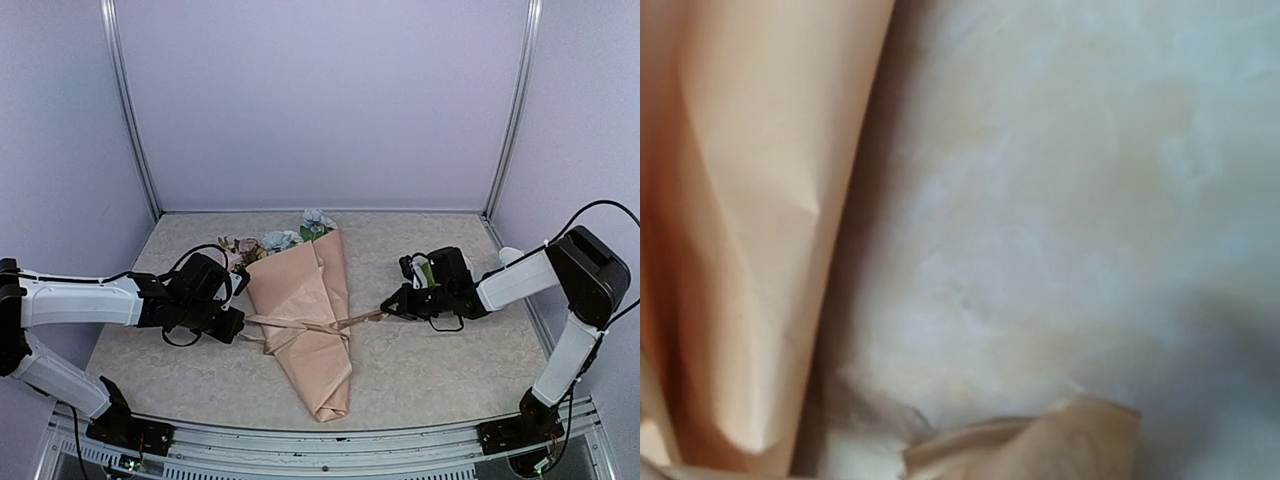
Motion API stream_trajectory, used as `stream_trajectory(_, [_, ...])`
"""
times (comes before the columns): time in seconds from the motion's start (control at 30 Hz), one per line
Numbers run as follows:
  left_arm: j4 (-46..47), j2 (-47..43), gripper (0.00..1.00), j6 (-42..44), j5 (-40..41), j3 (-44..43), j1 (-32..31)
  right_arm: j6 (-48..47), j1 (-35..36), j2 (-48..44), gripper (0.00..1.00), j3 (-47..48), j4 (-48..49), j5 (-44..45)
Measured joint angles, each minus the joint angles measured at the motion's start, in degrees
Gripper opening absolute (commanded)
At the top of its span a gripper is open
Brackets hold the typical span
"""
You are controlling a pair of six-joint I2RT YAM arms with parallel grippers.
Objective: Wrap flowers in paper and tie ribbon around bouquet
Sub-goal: Tie the ribbon around the folded bouquet.
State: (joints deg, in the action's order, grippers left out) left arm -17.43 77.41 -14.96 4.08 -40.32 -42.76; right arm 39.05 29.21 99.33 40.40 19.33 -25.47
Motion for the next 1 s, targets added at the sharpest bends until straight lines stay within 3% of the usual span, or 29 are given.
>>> stream_trajectory(0.3, [0.26,-2.45,0.0,-2.64,-0.22,0.57,1.55,-3.58,-0.11,-4.22,0.0,-3.78,-5.84,6.47])
stream_trajectory(0.67, [0.87,-4.5,0.0,-9.84,-4.13,8.87,1.62,-8.24,-0.63,-14.21,0.0,-5.38,-10.14,10.03])
stream_trajectory(0.87, [-2.34,-6.8,0.0,-11.85,-3.76,6.29,0.31,-13.2,-0.63,-21.9,0.0,-2.36,-11.96,10.1])
stream_trajectory(1.0, [-4.13,-8.31,0.0,-11.3,-3.65,0.68,-4.17,-16.35,0.22,-22.62,0.0,0.0,-11.23,6.78])
